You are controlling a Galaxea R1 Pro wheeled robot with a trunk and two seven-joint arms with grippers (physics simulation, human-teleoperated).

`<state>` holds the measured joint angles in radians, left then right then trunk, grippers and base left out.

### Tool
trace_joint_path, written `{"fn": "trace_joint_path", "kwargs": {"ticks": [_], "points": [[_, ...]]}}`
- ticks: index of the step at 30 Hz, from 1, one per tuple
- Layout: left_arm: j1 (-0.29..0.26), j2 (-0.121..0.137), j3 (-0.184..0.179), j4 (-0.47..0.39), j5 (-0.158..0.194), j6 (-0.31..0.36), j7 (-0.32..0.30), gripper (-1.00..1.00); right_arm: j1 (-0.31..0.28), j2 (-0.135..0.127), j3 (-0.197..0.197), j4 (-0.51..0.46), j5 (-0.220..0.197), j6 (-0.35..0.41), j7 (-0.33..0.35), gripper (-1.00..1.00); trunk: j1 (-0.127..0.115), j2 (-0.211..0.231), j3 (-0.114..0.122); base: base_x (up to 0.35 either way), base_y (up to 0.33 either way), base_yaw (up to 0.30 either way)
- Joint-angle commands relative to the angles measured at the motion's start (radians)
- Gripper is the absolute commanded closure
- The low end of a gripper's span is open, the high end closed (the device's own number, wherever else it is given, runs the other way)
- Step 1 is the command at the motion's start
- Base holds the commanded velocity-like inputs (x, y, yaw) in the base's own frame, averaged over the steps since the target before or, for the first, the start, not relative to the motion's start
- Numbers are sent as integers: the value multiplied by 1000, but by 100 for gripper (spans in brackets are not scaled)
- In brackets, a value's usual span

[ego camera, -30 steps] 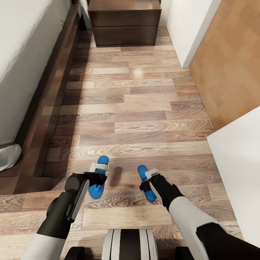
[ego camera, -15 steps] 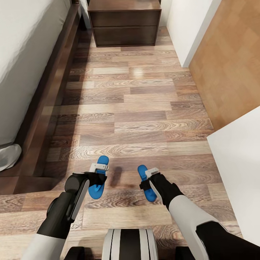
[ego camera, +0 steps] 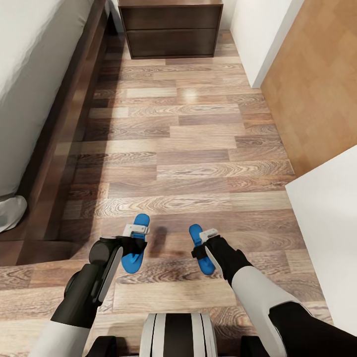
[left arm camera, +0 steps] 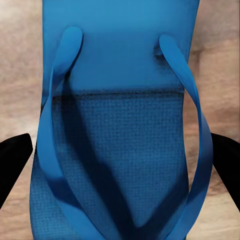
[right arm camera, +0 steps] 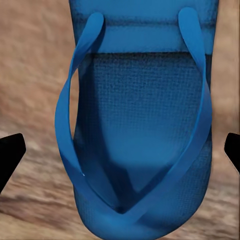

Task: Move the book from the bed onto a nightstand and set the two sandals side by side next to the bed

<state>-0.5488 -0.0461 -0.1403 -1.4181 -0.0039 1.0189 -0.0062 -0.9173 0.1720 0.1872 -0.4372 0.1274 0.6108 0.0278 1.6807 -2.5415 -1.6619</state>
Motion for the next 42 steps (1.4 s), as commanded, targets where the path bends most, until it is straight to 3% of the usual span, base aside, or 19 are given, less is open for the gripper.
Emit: {"fn": "trace_joint_path", "kwargs": {"ticks": [1,20,25,42], "points": [[0,0,-1,-1,-1,4,-1,100,-1,0,3,-2,9,6,3,-100,0,0,-1,0,0,0],[0,0,-13,-1,-1,4,0,100,-13,0,2,-2,9,6,3,-100,0,0,-1,0,0,0],[0,0,-13,-1,-1,4,0,100,-14,-4,2,-2,9,6,3,-100,2,-1,-20,0,0,0],[0,0,-13,-1,-1,3,2,100,-24,-7,1,-2,9,6,3,-100,2,-1,-20,0,0,0]]}}
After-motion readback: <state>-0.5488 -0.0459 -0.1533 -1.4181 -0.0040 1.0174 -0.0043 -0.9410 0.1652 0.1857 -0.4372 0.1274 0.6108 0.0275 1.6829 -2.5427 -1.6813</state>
